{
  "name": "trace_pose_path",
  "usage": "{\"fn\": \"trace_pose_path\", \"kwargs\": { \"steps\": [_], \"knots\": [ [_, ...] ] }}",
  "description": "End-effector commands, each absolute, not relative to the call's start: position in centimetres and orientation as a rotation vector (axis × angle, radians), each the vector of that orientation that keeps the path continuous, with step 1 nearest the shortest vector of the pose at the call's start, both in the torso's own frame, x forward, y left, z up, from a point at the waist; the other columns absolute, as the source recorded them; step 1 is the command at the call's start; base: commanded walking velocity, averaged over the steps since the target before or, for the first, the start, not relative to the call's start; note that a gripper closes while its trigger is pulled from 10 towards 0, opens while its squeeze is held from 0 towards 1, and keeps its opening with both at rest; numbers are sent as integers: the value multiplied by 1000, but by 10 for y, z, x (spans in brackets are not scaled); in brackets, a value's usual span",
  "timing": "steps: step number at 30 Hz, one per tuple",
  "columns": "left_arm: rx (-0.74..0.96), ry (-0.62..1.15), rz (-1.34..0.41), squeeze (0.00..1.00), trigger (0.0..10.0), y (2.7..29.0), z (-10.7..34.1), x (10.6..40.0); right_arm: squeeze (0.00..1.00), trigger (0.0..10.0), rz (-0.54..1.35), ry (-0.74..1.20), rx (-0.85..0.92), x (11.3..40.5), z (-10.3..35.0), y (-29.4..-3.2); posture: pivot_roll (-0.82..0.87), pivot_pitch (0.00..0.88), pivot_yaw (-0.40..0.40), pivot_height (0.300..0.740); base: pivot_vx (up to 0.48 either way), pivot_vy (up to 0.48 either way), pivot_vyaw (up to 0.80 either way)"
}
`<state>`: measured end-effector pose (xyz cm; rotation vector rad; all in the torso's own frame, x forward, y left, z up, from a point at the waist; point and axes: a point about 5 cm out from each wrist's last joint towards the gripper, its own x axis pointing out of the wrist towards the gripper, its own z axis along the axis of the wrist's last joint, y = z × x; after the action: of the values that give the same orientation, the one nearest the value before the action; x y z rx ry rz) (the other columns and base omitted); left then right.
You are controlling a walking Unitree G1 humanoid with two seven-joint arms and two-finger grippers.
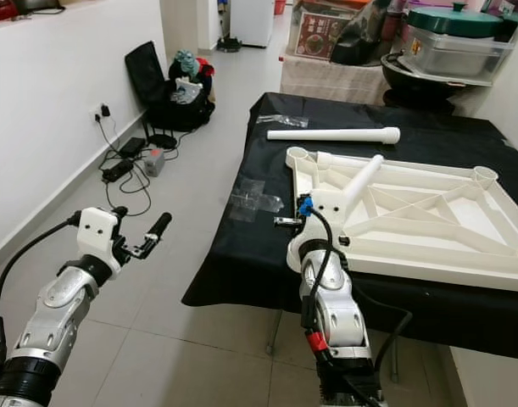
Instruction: Building children table
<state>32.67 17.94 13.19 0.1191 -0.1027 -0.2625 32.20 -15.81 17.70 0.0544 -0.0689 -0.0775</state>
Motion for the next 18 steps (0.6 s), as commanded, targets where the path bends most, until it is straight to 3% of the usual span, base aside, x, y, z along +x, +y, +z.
{"fn": "trace_pose_path", "kwargs": {
  "steps": [1, 18],
  "knots": [
    [126, -98, -263, 0, 10000, 179, 130, 327, 1000, 10000, -68, -146, 51, 322, 192, -155, 52, 0, -74, 740, 0, 0, 0],
    [106, -127, -256, 0, 10000, 178, 137, 330, 1000, 10000, -54, -254, 74, 318, 206, -149, 44, 0, -63, 740, 0, 0, 0]
  ]
}}
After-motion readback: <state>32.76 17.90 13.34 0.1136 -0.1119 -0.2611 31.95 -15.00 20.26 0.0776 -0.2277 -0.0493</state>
